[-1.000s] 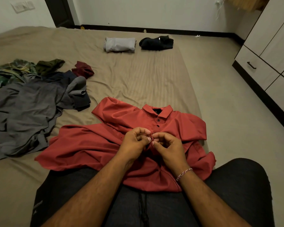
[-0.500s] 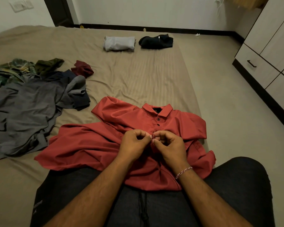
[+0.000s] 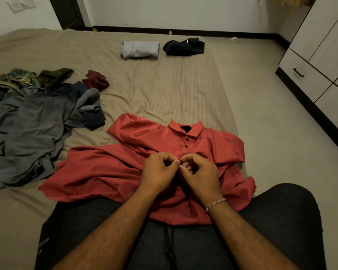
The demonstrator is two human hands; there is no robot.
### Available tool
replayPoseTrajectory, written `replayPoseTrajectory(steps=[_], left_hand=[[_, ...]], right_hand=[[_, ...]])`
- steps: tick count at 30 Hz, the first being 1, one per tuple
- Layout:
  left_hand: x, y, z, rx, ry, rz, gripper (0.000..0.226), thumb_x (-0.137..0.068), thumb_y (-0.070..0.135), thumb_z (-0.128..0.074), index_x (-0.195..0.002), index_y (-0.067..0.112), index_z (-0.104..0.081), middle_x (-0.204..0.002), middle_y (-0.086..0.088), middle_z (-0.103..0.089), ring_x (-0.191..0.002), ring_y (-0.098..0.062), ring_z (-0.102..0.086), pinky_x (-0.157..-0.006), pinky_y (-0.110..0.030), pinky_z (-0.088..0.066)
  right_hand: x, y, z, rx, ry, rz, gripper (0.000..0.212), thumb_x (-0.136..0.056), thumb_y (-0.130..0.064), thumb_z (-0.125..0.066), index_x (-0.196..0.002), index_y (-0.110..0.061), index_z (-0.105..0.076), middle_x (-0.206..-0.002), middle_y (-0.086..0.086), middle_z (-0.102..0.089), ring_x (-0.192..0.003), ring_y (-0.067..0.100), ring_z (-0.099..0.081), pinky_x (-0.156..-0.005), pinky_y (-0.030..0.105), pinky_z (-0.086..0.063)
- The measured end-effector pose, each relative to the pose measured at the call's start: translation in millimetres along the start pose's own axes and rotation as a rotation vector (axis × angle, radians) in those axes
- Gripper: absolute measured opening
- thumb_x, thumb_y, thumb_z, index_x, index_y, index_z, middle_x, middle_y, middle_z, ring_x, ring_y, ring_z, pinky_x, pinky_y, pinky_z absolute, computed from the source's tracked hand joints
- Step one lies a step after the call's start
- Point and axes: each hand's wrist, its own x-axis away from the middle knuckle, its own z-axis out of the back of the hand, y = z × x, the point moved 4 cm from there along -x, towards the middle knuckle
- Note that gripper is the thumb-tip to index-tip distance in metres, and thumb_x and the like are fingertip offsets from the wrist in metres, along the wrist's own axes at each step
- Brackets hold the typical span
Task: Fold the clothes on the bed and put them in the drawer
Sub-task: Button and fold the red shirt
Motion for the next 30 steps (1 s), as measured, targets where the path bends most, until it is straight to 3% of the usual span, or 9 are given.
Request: replayPoseTrajectory(steps=[6,14,22,30], left_hand=[[-0.2,0.3,-0.3,-0.001,0.014,0.006,0.015,-0.087,0.021,-0.072,-0.072,0.022,-0.074,-0.066,0.008,-0.073,-0.062,-0.013,-0.072,-0.065,-0.043,-0.061],[-0.5,2.8,1.3,-0.022,0.031,-0.004,0.017,-0.087,0.017,-0.072,-0.071,0.021,-0.074,-0.066,0.01,-0.073,-0.062,-0.01,-0.071,-0.066,-0.039,-0.06],[-1.2,2.3,0.3,-0.006,0.015,0.0,0.017,-0.088,0.016,-0.072,-0.072,0.021,-0.073,-0.066,0.009,-0.073,-0.062,-0.011,-0.071,-0.065,-0.039,-0.061],[0.7,4.5,1.4,-0.014,0.029,0.008,0.016,-0.087,0.018,-0.072,-0.072,0.021,-0.074,-0.065,0.009,-0.073,-0.061,-0.01,-0.071,-0.065,-0.039,-0.061]], right_hand=[[-1.0,-0.7,0.9,0.057,-0.004,0.054,0.019,-0.082,-0.009,-0.081,-0.094,-0.022,-0.076,-0.084,-0.013,-0.072,-0.075,0.009,-0.069,-0.069,0.024,-0.058],[0.8,-11.1,4.7,0.195,0.048,0.204,0.014,-0.081,-0.015,-0.083,-0.088,-0.022,-0.073,-0.085,-0.012,-0.066,-0.079,0.002,-0.062,-0.071,0.013,-0.047],[2.1,-12.5,3.6,0.238,0.038,0.226,0.014,-0.083,-0.017,-0.079,-0.093,-0.024,-0.072,-0.09,-0.013,-0.067,-0.082,0.003,-0.062,-0.073,0.023,-0.052],[-0.3,-8.8,5.0,0.172,0.039,0.178,0.015,-0.082,-0.013,-0.082,-0.09,-0.023,-0.074,-0.087,-0.015,-0.068,-0.082,0.0,-0.063,-0.075,0.008,-0.044]])
